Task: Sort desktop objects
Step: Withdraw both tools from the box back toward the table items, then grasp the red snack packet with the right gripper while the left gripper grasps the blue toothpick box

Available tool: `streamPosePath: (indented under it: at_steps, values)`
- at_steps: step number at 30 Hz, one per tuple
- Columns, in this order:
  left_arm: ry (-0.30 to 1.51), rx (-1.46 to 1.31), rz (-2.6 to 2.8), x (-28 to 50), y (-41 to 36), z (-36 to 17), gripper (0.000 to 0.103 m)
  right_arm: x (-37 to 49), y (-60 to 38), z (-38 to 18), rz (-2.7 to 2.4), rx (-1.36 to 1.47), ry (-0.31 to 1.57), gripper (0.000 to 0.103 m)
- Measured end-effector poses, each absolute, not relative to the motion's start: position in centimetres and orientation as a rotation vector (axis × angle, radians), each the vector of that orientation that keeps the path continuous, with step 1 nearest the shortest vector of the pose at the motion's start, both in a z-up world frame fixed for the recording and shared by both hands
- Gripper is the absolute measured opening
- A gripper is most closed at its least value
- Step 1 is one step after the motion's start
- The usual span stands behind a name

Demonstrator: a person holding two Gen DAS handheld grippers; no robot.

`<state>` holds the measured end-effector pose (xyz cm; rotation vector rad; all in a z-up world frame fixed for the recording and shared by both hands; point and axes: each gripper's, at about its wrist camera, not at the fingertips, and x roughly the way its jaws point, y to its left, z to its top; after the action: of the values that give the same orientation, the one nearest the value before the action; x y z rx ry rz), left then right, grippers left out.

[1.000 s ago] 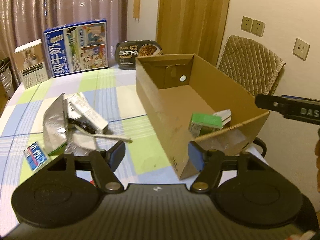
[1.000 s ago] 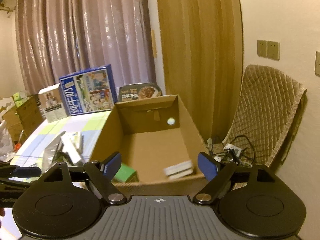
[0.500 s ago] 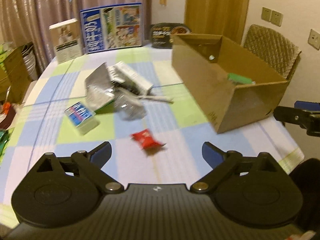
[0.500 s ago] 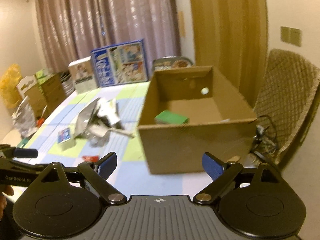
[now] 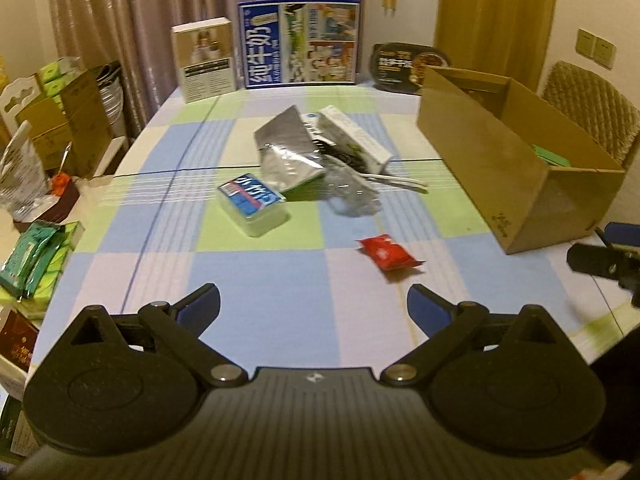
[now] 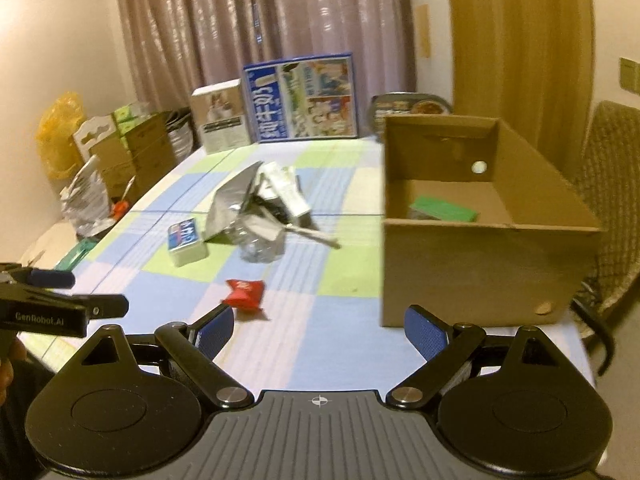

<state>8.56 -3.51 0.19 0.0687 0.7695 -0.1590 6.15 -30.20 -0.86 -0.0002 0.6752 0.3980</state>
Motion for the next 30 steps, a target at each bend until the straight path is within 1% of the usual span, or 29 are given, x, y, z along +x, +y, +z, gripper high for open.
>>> streamPosePath:
  at_steps: [12,15,20,23,30]
  values:
    - [0.784,0.062,-0.102,11.1,-0.1,-0.7,0.098,9.9,-24.6,-4.1,0.486,-0.045,0.737,0.089]
    - [0.785,0.059,-0.093,12.1,0.6,-1.0,0.098,11.2,-23.2,-5.1,0.506,-0.058,0.749,0.087]
    - [0.8,0.071,-0.088,14.4,1.2,-2.0,0.098,13.8,-21.0,-7.8,0.521,-0.095,0.785,0.071]
    - [0.808,0.066,-0.094,15.7,1.5,-2.7,0.098,15.2,-20.2,-9.1,0.517,-0.124,0.799,0.065]
    - [0.829,0.057,-0.107,18.4,1.4,-4.2,0.098,16.9,-19.2,-10.7,0.533,-0.16,0.822,0.056]
